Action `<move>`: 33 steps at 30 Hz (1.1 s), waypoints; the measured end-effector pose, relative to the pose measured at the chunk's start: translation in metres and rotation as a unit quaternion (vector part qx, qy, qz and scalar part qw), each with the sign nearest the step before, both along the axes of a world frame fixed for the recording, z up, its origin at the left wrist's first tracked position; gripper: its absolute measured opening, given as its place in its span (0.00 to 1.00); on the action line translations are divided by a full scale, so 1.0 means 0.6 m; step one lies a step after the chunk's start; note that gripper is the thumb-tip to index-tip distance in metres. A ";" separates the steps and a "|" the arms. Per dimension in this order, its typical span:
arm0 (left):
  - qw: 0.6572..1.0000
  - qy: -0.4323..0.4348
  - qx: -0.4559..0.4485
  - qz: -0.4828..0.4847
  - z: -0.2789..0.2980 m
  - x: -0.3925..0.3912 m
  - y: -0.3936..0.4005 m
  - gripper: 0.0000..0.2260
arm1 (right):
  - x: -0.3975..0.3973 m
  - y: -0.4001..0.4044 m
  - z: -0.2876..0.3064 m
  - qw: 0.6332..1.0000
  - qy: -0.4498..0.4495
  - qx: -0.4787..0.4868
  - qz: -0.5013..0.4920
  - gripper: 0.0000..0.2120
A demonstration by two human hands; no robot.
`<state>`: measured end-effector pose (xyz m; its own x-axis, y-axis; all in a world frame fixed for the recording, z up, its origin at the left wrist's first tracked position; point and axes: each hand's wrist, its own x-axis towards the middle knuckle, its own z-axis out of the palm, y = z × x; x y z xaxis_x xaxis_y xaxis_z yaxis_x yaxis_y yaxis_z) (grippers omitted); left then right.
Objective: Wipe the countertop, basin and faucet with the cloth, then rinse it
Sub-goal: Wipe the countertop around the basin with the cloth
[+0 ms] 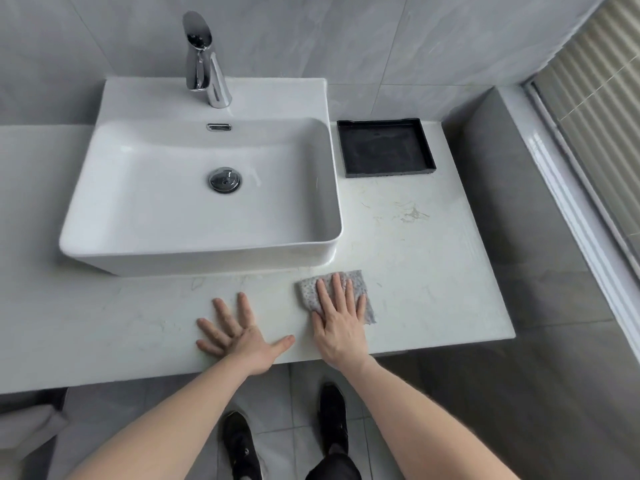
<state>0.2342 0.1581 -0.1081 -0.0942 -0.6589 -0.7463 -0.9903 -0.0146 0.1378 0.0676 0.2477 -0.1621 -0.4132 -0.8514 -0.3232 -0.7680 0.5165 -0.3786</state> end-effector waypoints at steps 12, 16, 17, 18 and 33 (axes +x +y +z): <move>0.987 -0.050 -0.155 -0.013 0.004 0.338 -0.151 0.53 | -0.113 0.037 0.025 0.974 0.029 0.114 -0.195 0.34; 0.990 -0.085 -0.115 0.003 -0.015 0.437 -0.194 0.60 | -0.035 -0.016 0.015 0.969 0.018 0.097 -0.226 0.35; 0.991 -0.080 -0.109 -0.003 -0.019 0.444 -0.196 0.61 | -0.008 -0.031 0.011 0.972 0.021 0.090 -0.217 0.35; 0.991 -0.077 -0.108 -0.008 -0.023 0.447 -0.197 0.61 | 0.021 -0.046 0.009 0.975 0.024 0.082 -0.207 0.35; 0.996 -0.066 -0.068 -0.003 -0.014 0.437 -0.192 0.58 | 0.289 -0.139 0.005 0.999 0.011 -0.002 0.041 0.31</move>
<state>0.4961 0.0429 -0.1162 -0.0060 -0.7539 -0.6569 -1.0000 0.0014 0.0075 0.2410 0.1640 -0.1589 -0.3482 -0.8844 -0.3109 -0.8159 0.4492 -0.3641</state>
